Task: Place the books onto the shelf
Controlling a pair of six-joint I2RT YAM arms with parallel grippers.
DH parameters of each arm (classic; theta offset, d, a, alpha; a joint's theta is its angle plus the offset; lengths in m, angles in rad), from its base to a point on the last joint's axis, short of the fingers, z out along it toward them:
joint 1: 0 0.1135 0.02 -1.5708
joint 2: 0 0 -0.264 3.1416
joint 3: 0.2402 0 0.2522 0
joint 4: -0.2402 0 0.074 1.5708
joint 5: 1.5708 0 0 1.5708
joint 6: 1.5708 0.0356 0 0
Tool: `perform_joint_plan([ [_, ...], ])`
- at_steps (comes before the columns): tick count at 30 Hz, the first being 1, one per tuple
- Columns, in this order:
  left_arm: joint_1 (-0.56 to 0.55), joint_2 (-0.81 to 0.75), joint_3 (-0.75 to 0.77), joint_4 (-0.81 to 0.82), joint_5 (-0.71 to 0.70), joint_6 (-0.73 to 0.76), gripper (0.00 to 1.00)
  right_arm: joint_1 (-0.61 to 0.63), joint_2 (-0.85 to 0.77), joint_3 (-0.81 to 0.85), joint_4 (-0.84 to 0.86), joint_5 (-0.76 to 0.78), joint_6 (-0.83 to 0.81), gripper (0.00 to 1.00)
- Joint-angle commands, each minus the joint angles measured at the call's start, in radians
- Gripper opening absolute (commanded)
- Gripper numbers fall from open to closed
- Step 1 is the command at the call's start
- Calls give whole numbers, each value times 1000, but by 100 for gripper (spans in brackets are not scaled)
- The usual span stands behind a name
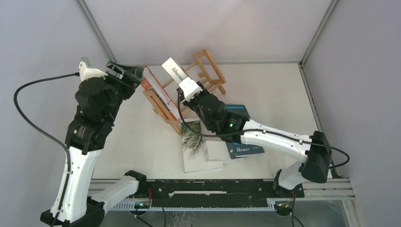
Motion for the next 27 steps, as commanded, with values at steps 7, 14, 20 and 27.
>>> perform_joint_plan([
  [7,6,-70,-96,75,-58,-8,76,-87,75,73,24,-188,156,44],
  [14,6,-88,-138,84,-66,0,76,-135,162,149,15,-294,226,43],
  [20,6,-96,-168,100,-70,7,76,-177,228,201,11,-358,286,43],
  [27,6,-91,-183,115,-74,19,76,-210,291,240,19,-413,338,42],
])
